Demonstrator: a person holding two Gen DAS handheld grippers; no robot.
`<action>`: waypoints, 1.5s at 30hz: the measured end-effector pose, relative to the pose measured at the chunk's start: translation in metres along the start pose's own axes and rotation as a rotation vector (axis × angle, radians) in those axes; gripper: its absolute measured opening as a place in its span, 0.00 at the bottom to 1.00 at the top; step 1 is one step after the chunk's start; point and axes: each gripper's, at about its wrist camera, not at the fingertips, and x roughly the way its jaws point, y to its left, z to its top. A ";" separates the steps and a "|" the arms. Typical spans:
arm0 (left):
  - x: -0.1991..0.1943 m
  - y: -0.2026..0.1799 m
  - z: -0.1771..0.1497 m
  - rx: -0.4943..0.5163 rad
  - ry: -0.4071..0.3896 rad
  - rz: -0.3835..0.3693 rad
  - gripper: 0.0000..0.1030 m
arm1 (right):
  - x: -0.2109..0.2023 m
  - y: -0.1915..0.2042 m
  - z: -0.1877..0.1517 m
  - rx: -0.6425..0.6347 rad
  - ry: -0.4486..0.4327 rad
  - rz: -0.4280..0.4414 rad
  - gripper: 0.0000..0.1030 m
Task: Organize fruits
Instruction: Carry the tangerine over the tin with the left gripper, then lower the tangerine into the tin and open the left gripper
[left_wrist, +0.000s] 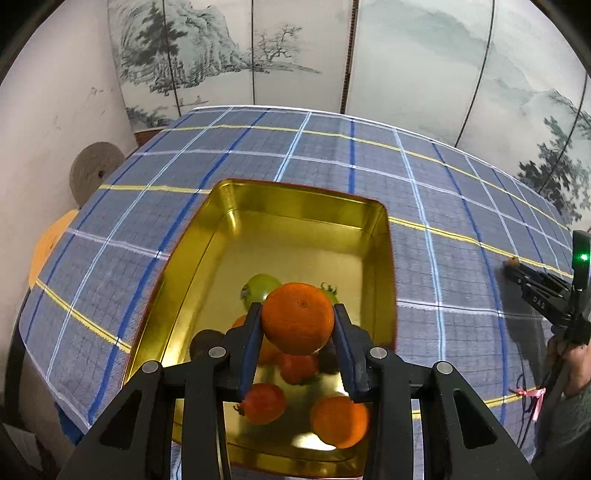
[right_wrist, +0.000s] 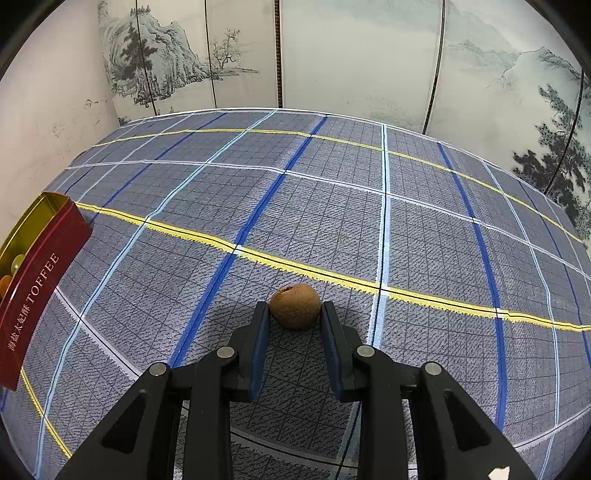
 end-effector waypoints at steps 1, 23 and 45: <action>0.001 0.002 -0.001 -0.002 0.002 0.003 0.37 | 0.000 0.000 0.000 0.000 0.000 0.000 0.25; 0.015 0.002 -0.025 0.046 0.061 -0.016 0.37 | 0.000 0.000 0.000 -0.001 0.001 -0.002 0.25; 0.019 0.005 -0.026 0.067 0.049 0.010 0.38 | 0.000 0.001 0.000 -0.003 0.001 -0.005 0.25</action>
